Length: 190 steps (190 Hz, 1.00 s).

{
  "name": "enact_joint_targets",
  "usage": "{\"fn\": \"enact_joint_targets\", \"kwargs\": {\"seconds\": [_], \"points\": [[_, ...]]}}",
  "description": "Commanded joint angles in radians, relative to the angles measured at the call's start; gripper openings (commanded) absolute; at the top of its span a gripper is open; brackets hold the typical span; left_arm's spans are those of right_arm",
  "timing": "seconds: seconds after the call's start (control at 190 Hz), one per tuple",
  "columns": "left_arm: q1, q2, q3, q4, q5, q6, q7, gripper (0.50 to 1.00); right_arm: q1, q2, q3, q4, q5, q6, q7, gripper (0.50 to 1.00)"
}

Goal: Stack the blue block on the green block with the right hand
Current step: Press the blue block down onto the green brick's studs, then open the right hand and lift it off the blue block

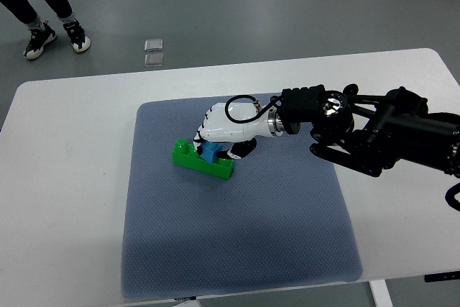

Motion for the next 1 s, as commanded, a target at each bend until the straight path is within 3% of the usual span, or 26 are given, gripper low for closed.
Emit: {"fn": "enact_joint_targets", "kwargs": {"seconds": [0.0, 0.995], "points": [[0.000, 0.000, 0.000, 0.000, 0.000, 0.000, 0.000, 1.000, 0.004, -0.003, 0.003, 0.001, 0.007, -0.010, 0.002, 0.844], [0.000, 0.000, 0.000, 0.000, 0.000, 0.000, 0.000, 1.000, 0.053, -0.022, 0.041, 0.014, 0.012, -0.009, 0.007, 0.860]]}}
